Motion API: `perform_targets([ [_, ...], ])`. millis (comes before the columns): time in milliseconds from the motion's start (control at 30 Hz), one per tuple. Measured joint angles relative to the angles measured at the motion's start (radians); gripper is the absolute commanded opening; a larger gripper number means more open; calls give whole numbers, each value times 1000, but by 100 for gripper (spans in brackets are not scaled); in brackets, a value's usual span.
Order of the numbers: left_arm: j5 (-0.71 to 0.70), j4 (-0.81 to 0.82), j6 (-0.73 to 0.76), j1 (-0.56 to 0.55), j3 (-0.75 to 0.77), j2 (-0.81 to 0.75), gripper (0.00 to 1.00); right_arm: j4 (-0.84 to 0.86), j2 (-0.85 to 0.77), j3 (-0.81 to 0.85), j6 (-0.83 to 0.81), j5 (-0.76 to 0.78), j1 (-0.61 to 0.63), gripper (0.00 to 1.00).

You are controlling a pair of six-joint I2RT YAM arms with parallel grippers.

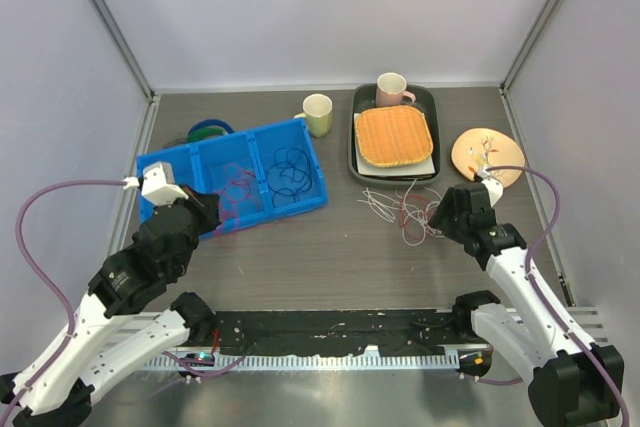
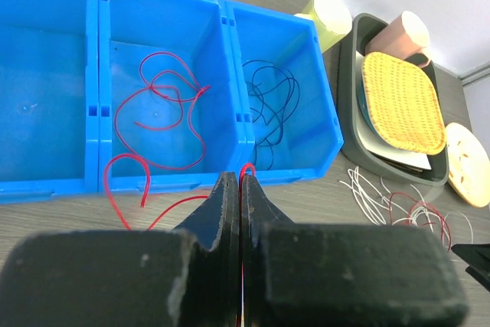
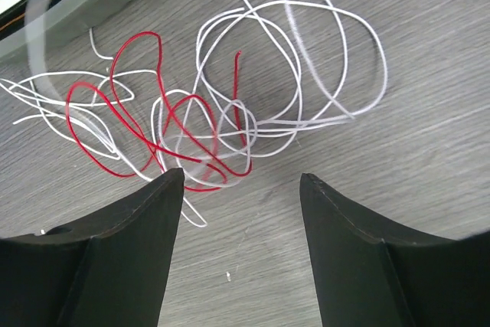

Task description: Untangle the cables

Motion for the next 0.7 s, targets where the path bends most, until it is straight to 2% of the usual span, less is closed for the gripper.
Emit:
perform_targets([
  [200, 7, 8, 14, 0, -9, -34, 0, -24, -42, 0, -3, 8, 0, 76],
  [233, 12, 14, 22, 0, -9, -36, 0, -18, -54, 0, -8, -12, -1, 83],
  [333, 31, 31, 33, 0, -9, -34, 0, 38, -97, -4, -26, -93, -1, 91],
  [533, 91, 64, 72, 0, 12, 10, 0, 228, -167, -65, -47, -296, -1, 92],
  [700, 90, 86, 124, 0, 137, 110, 0, 372, -183, -142, -43, -372, -1, 92],
])
